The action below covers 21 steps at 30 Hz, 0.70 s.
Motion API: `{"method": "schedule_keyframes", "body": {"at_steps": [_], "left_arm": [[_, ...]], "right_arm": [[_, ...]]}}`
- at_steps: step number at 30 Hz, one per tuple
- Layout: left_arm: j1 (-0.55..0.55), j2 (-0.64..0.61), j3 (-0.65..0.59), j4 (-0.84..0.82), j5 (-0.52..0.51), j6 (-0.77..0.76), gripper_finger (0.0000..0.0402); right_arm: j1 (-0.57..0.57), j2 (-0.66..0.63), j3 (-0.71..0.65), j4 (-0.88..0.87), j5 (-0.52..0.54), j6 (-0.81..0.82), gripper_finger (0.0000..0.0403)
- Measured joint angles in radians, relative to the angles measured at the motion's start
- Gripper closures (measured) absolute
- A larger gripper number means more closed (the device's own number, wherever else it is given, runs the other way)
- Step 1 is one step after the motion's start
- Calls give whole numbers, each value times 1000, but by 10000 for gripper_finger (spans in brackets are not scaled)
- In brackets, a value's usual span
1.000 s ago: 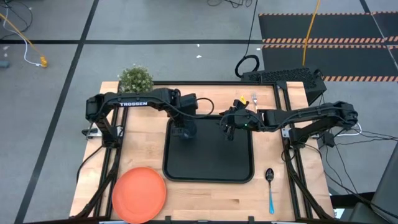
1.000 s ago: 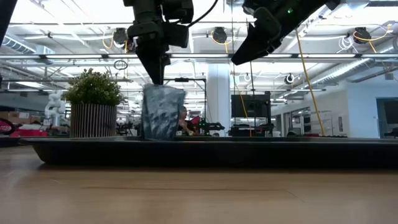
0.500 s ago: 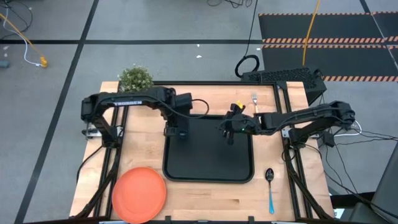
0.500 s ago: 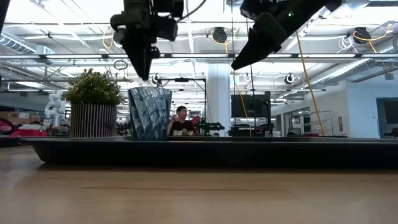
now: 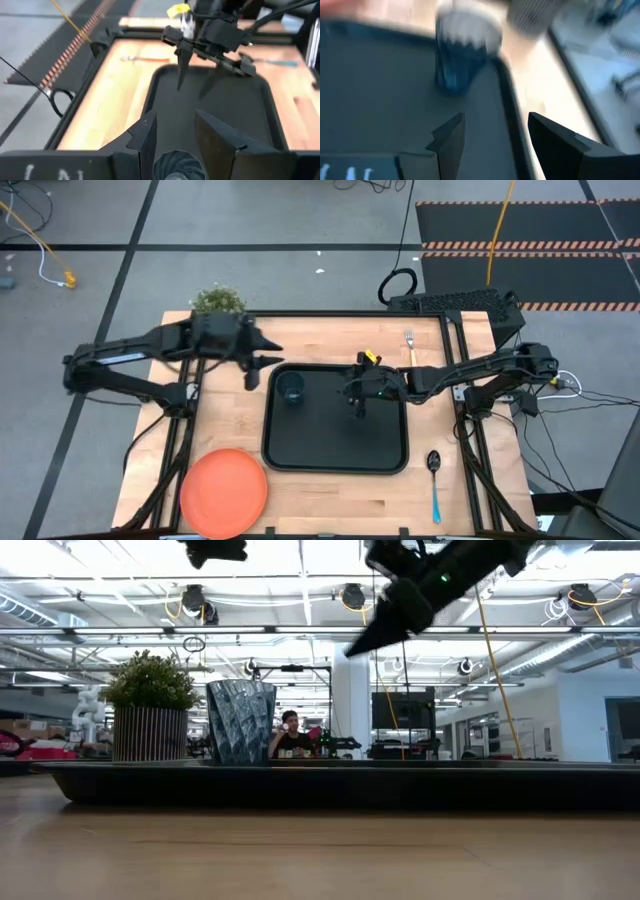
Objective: Pick and place plate/cup/fork/spoon on tray
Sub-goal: Put the blue cup on the black tray
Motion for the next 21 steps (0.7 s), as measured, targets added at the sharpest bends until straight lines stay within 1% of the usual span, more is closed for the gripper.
{"method": "schedule_keyframes", "body": {"at_steps": [3,5,9,12,15,18,21], "left_arm": [[0,-88,-120,87,-22,-36,266],[0,-126,-188,134,-32,-45,266],[0,-164,-281,202,-41,-50,266],[0,-175,-321,227,-41,-48,266],[-5,-192,-350,242,-44,-39,266],[-16,-215,-387,248,-43,-33,266],[-25,-254,-429,250,-45,-19,266]], "right_arm": [[0,9,24,95,-37,-97,195],[-4,26,87,81,-57,-133,195],[-20,110,307,-131,-123,-162,195],[-33,225,502,-346,-154,-181,195],[-46,345,677,-544,-157,-192,195],[-61,436,805,-684,-189,-189,195],[-74,493,884,-734,-266,-163,195]]}}
